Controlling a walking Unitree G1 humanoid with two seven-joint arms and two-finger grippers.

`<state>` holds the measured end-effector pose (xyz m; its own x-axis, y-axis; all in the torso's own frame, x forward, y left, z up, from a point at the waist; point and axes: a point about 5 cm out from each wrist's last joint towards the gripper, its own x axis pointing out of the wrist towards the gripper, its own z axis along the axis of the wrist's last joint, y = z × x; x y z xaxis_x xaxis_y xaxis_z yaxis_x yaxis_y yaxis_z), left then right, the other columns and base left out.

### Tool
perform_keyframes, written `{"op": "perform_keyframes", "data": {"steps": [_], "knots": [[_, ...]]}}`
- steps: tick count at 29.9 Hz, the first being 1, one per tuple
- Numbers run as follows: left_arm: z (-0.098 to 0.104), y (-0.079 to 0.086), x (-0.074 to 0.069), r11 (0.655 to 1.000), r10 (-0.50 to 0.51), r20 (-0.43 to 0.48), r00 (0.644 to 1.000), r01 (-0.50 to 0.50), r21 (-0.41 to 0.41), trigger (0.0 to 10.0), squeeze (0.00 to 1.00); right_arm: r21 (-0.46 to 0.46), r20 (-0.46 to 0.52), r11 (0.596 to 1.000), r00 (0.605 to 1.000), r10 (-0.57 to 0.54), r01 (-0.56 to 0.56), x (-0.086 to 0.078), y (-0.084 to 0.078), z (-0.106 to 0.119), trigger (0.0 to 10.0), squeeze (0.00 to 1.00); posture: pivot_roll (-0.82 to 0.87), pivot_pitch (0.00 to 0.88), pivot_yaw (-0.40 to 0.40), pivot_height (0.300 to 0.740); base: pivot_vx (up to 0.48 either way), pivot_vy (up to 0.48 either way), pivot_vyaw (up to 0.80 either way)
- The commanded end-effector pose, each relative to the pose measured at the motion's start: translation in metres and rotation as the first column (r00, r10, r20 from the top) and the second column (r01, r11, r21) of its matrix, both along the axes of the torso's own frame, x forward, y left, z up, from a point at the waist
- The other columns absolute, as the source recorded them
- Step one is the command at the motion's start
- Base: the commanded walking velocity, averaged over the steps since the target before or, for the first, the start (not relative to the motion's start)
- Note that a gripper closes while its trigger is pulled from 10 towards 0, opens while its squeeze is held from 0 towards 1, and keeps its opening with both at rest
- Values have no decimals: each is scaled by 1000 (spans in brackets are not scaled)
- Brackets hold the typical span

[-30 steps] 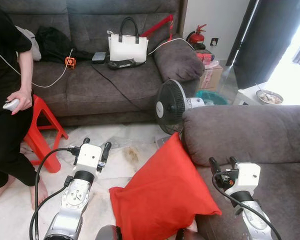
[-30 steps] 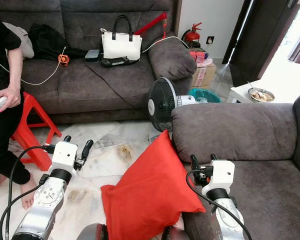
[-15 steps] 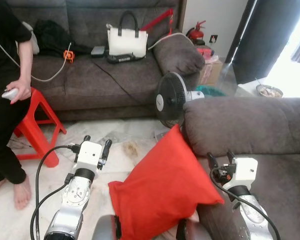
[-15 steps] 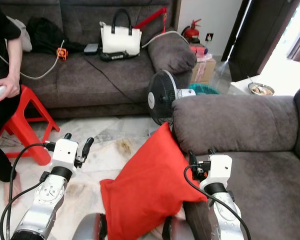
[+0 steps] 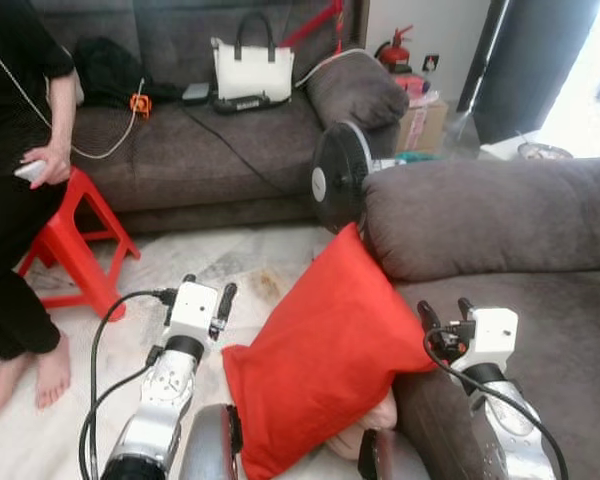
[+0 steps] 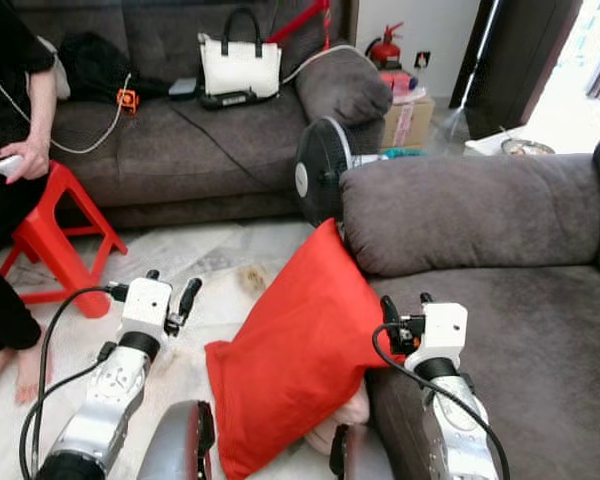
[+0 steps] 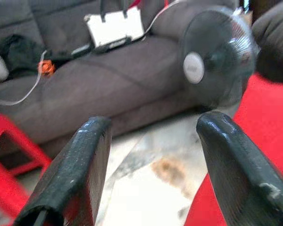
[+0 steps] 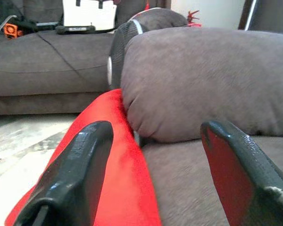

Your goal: Move the pillow to the sofa from floor

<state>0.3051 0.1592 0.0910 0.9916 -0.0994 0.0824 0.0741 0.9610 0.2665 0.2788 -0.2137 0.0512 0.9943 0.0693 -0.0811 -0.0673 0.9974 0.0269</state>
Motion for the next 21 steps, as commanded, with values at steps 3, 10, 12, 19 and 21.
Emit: {"op": "perform_keyframes", "data": {"steps": [3, 10, 12, 19, 21], "knots": [[-1, 8, 0, 1000, 28, -5, 1000, -28, -8, 10000, 0, -4, -55, 1000, 999, 2, -2, 8, -1, -4, 10000, 0, 70, 0, -80, 562, 0, 0, 0], [0, 13, -3, 999, 48, 2, 999, -48, -13, 10000, 0, -24, -166, 1000, 986, 11, -16, 13, 0, -15, 10000, 0, 102, 0, -91, 562, 0, 0, 0], [0, 13, -5, 999, 51, 3, 999, -51, -14, 10000, 0, -12, -195, 1000, 981, 15, -17, 16, 3, -18, 10000, 0, 115, 0, -98, 562, 0, 0, 0], [-1, 12, -7, 997, 67, 5, 998, -66, -29, 10000, 0, 33, -245, 998, 967, 68, -62, 22, 15, -24, 10000, 388, 136, 9, -126, 562, 0, 0, 0], [0, 11, -7, 997, 67, 7, 998, -67, -32, 10000, 0, 41, -263, 997, 962, 75, -67, 23, 17, -26, 10000, 600, 140, 13, -131, 562, 0, 0, 0]]}}
